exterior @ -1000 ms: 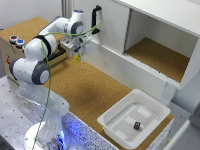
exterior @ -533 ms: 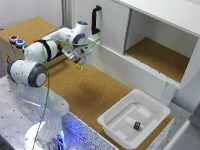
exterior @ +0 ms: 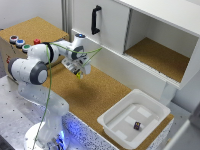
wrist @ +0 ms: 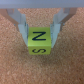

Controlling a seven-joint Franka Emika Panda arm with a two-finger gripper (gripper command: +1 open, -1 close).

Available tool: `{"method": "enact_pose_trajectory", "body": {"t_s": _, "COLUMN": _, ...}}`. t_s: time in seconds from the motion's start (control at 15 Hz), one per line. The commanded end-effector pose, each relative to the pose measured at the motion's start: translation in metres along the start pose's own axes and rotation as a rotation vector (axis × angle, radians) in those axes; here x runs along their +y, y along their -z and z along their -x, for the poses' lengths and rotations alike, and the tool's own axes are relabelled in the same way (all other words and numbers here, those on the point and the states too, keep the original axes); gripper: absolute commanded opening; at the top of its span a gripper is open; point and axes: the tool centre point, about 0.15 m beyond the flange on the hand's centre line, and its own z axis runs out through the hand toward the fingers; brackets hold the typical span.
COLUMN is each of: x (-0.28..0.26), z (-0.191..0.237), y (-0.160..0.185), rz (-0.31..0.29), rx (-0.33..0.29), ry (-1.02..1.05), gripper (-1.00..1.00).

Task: Put the yellow object on the table

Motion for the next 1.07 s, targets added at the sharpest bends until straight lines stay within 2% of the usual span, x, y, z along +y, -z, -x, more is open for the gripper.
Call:
{"method": "enact_pose_trajectory", "body": {"t_s": 0.0, "x": -0.017, "z": -0.034, "y": -0.03, "rz": 0.038, "rx": -0.052, "ry": 0.026, "gripper": -1.0}}
{"method": "enact_pose_trajectory", "body": {"t_s": 0.2, "x": -0.016, "z": -0.031, "y": -0.03, "rz": 0.039, "rx": -0.064, "ry": 0.006, "gripper": -1.0}}
{"method": "enact_pose_trajectory", "body": {"t_s": 0.27, "x": -0.015, "z": -0.031, "y": -0.028, "rz": 0.037, "rx": -0.062, "ry": -0.002, "gripper": 1.0}}
{"method": "enact_pose_trajectory", "body": {"t_s": 0.47, "x": -0.019, "z": -0.025, "y": -0.002, "rz": 0.046, "rx": -0.025, "ry": -0.012, "gripper": 1.0}}
{"method": "enact_pose_trajectory", "body": {"t_s": 0.73, "x": -0.025, "z": -0.003, "y": 0.017, "rz": 0.07, "rx": -0.047, "ry": -0.018, "gripper": 1.0}}
{"method": "enact_pose_trajectory", "body": {"t_s": 1.0, "x": -0.025, "z": -0.003, "y": 0.017, "rz": 0.07, "rx": -0.047, "ry": -0.018, "gripper": 1.0}}
